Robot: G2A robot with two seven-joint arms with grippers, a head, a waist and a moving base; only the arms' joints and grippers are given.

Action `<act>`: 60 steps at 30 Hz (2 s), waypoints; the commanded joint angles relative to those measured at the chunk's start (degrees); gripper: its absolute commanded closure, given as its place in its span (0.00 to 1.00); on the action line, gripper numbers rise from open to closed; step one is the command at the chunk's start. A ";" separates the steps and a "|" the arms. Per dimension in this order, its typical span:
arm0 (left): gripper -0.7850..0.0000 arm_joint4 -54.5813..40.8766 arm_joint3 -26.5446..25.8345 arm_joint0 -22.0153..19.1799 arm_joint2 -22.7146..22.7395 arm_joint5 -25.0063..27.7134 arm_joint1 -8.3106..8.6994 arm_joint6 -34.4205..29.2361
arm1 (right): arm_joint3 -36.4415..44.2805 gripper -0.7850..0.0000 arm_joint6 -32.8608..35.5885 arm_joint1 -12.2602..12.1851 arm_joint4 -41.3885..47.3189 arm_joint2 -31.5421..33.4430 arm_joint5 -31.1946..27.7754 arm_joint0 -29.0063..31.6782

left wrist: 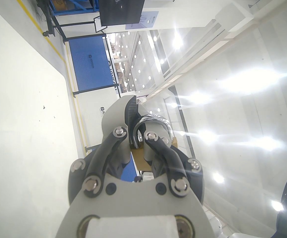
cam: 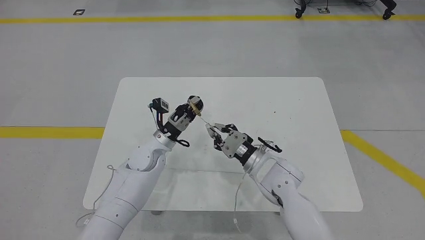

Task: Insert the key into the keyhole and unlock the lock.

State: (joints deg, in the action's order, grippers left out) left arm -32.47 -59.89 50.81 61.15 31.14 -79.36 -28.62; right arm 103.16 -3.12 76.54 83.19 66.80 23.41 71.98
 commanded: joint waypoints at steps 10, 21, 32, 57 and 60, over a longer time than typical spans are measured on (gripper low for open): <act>1.00 3.91 -2.92 1.98 1.27 -0.34 -0.08 4.00 | -0.12 1.00 -3.63 0.41 1.62 -0.32 -1.44 -0.57; 1.00 9.02 -2.39 2.04 0.87 1.62 -0.63 6.85 | -1.69 1.00 -4.13 0.97 3.00 -1.36 -2.74 -1.49; 1.00 11.80 -1.52 1.75 0.90 2.65 -1.11 7.95 | -2.28 1.00 -4.73 1.25 3.34 -1.49 -3.11 -1.56; 1.00 5.41 -1.30 1.99 1.39 -1.51 -1.85 5.44 | -2.50 1.00 -4.96 1.76 4.70 -1.57 -4.23 -1.77; 1.00 1.99 -3.09 2.89 2.06 -4.98 -1.87 4.74 | -2.09 1.00 -4.51 1.78 4.76 -1.61 -4.48 -1.42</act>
State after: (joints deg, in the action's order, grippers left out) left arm -28.76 -62.24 53.40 62.89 27.94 -81.23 -23.31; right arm 100.78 -7.97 78.30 87.88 65.22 19.11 70.31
